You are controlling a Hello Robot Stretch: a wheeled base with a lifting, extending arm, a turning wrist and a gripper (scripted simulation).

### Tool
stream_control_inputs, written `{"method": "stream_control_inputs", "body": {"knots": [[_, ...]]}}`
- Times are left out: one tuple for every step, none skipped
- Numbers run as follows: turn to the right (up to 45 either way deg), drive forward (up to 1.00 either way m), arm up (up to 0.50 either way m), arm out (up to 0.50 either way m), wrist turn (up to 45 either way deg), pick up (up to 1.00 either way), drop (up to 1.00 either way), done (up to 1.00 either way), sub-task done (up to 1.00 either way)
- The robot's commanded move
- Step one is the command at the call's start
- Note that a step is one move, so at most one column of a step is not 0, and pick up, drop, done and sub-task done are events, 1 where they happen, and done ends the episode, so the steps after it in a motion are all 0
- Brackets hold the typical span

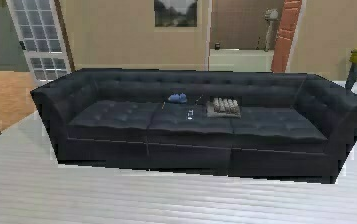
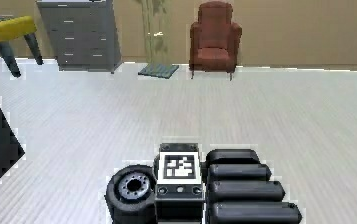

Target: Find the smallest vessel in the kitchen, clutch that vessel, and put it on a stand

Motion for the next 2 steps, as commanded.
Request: {"method": "stream_control_inputs", "body": {"knots": [[24.0, 0.00, 0.00, 0.00, 0.0, 0.00, 0.00, 0.00, 0.00], [-45.0, 0.00, 0.00, 0.00, 0.0, 0.00, 0.00, 0.00, 0.00]]}}
